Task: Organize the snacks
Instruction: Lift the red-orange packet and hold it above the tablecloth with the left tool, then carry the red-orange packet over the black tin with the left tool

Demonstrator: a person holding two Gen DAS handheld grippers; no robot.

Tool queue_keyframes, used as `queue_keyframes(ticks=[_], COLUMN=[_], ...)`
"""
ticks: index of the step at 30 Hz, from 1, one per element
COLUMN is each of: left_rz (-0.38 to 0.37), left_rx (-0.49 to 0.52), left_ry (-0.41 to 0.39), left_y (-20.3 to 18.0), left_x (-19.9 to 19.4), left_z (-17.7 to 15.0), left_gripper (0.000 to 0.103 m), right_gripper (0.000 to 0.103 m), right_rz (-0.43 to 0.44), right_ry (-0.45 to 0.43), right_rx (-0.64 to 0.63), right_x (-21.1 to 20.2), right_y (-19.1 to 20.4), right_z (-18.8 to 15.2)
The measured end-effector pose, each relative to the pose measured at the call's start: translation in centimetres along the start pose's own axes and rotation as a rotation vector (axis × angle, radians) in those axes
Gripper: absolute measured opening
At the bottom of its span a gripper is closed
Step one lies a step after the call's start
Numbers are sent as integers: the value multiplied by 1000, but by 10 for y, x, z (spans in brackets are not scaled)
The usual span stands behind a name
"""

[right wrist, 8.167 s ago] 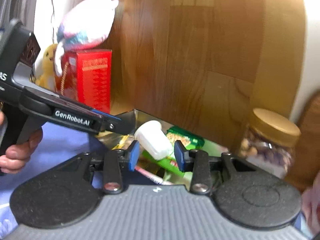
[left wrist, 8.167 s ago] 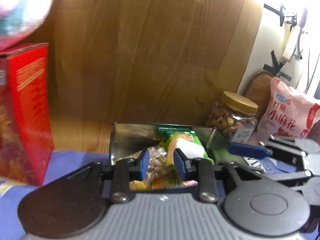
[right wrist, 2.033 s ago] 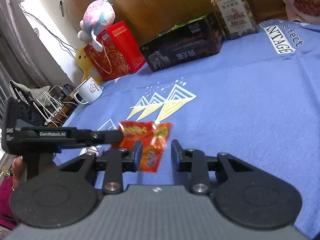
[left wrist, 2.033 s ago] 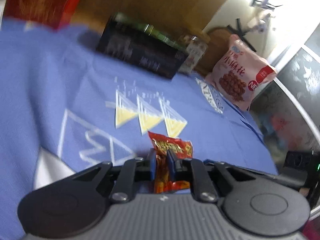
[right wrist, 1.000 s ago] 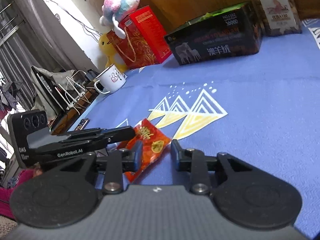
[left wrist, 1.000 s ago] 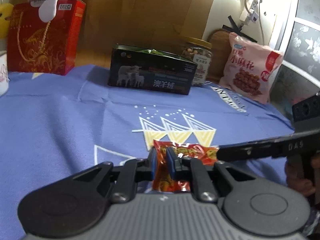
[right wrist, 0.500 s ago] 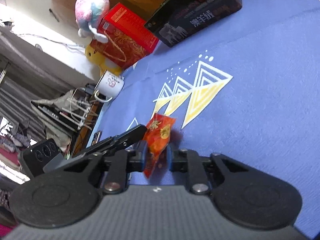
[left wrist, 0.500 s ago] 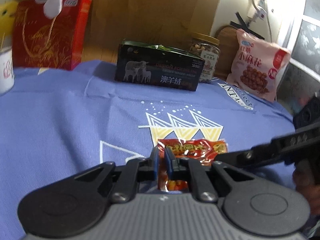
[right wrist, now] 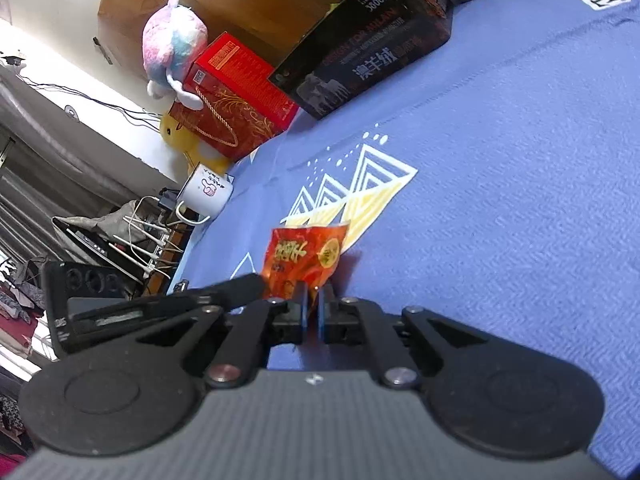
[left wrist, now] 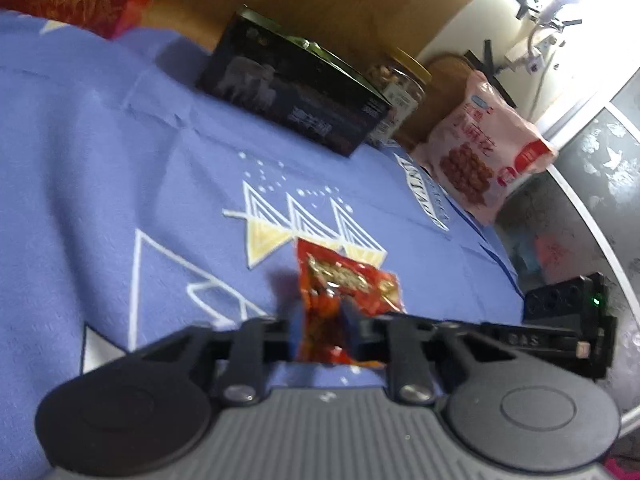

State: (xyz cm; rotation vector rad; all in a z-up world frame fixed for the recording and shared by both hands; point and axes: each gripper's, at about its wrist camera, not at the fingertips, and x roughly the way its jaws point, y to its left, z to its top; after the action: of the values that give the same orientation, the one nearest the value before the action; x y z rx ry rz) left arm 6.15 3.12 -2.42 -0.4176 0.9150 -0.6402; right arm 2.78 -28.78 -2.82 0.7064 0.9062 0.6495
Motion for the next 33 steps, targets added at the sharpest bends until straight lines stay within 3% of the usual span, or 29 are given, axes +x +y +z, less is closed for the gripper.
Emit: queue_keyframes(ticks=[8, 20, 33], left_rz=[41, 54, 95], left_rx=[58, 134, 205], left_ry=[-41, -144, -252], left_y=[-18, -38, -43], left_x=[-8, 0, 30], left_z=[10, 79, 179], left_gripper=[16, 16, 16], right_gripper=[7, 8, 9], right_rz=[-51, -96, -162], right_ry=[-30, -118, -206], right_rx=[-83, -222, -348], right_x=[-1, 8, 36], right_y=[19, 39, 53], right_z=[9, 72, 168])
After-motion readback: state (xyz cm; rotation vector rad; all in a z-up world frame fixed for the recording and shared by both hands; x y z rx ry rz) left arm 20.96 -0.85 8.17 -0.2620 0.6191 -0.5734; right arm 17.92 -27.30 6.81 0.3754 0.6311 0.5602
